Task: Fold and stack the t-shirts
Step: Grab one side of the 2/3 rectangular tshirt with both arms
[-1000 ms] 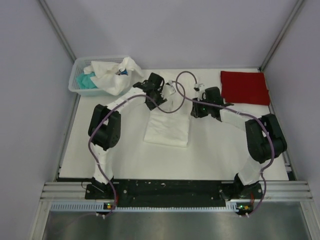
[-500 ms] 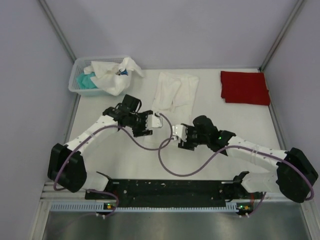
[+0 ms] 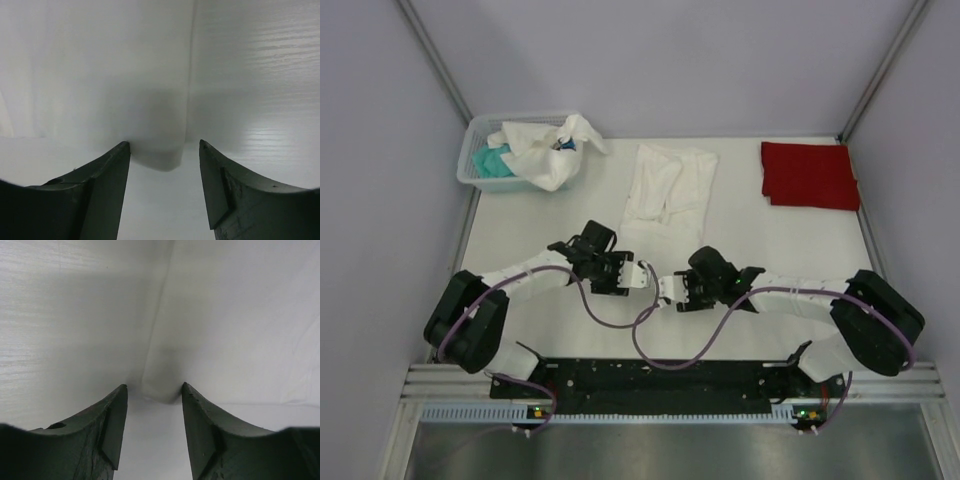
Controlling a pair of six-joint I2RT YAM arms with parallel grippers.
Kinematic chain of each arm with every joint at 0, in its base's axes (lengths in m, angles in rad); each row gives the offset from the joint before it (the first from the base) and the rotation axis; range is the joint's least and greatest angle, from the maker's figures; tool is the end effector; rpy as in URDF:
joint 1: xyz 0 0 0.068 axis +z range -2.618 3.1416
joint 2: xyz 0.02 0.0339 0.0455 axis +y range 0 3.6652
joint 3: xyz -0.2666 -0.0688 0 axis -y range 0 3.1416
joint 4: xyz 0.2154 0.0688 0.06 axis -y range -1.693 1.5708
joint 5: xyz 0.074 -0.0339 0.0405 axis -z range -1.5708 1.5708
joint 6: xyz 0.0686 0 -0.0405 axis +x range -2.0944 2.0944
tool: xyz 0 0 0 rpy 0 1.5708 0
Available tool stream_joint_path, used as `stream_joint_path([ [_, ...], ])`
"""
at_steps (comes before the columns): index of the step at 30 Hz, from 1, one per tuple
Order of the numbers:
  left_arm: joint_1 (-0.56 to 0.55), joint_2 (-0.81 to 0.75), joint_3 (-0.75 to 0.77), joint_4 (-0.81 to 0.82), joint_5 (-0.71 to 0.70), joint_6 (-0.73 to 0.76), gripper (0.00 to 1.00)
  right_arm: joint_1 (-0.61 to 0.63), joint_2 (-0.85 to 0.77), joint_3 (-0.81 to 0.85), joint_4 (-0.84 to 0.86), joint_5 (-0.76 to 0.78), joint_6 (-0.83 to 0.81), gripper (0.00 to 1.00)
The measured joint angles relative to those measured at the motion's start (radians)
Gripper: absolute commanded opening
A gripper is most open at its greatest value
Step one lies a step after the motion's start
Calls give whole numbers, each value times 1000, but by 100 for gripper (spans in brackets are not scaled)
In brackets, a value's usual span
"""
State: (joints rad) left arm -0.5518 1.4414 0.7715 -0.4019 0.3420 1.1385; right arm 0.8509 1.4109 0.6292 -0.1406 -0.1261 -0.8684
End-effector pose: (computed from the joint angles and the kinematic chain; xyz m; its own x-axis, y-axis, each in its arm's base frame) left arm 0.2077 -0.1549 0.1694 0.2593 0.8449 -0.4679 0.9431 -0.1171 0.3111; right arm 0.1639 0.2000 0.1543 0.2681 -0.8428 -0.4667 -0.9153 -0.0717 -0.3963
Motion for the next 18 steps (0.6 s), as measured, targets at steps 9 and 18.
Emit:
stream_joint_path([
  [9, -21, 46, -53, 150, -112, -8, 4, 9, 54, 27, 12, 42, -3, 0],
  [18, -36, -1, -62, 79, -126, -37, 0, 31, -1, 53, -106, 51, 34, 0],
])
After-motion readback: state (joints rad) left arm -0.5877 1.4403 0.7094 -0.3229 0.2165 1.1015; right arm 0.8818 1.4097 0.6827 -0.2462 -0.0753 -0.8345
